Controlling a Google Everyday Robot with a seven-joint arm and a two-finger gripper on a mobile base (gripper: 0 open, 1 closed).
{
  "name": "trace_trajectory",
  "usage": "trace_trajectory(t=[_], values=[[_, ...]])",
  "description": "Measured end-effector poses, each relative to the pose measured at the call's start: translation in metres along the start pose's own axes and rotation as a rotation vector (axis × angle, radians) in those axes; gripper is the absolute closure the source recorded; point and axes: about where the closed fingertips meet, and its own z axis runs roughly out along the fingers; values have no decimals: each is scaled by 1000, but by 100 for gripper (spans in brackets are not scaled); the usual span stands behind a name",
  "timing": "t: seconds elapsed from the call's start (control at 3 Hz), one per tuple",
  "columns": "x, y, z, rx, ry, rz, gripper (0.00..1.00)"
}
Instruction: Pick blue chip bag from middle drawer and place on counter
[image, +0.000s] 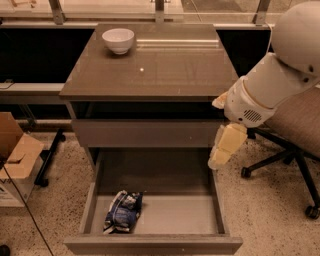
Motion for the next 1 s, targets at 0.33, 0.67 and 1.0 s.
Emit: trace_trajectory(t=[0.33, 0.67, 1.0], values=[[3, -5, 32, -56, -34, 10, 0], [5, -10, 63, -93, -65, 13, 0], [5, -10, 63, -93, -65, 13, 0]])
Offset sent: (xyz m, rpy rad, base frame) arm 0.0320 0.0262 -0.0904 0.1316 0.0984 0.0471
